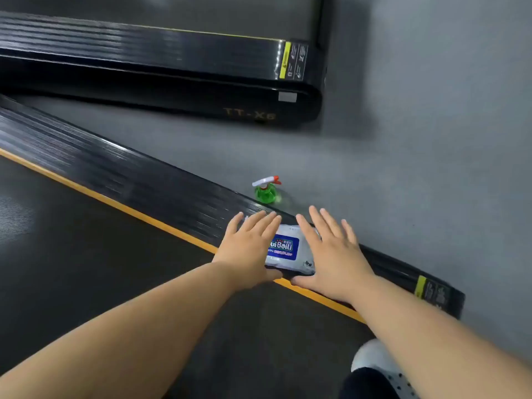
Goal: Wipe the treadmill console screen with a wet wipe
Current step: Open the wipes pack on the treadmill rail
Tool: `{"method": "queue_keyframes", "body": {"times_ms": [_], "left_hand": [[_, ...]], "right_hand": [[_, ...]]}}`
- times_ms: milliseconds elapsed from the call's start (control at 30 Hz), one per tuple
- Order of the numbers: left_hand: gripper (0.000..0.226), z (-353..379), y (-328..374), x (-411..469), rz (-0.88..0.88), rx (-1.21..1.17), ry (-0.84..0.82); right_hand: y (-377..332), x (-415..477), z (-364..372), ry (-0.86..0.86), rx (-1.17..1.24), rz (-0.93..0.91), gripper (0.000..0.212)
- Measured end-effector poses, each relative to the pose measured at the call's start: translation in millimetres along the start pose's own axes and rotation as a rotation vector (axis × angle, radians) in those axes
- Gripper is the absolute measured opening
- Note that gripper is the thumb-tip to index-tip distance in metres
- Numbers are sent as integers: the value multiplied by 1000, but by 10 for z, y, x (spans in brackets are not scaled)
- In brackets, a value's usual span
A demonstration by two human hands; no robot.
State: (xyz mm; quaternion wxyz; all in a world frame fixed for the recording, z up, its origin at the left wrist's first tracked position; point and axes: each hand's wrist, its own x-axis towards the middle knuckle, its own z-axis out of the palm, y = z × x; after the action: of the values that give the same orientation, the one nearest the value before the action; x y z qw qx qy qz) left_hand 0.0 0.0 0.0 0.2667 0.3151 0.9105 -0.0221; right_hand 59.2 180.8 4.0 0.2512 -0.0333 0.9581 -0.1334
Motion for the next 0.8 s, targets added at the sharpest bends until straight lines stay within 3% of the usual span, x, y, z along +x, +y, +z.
{"method": "queue_keyframes", "body": {"times_ms": [267,600,800], "left_hand": [[76,348,-116,332,126,117,141],[66,370,-90,353,157,132,89],[38,150,-181,518,145,83,143]], "right_hand": [[305,342,469,12,5,-85,108],[276,410,527,-2,-30,-69,106],[246,357,595,24,21,-35,108]]}}
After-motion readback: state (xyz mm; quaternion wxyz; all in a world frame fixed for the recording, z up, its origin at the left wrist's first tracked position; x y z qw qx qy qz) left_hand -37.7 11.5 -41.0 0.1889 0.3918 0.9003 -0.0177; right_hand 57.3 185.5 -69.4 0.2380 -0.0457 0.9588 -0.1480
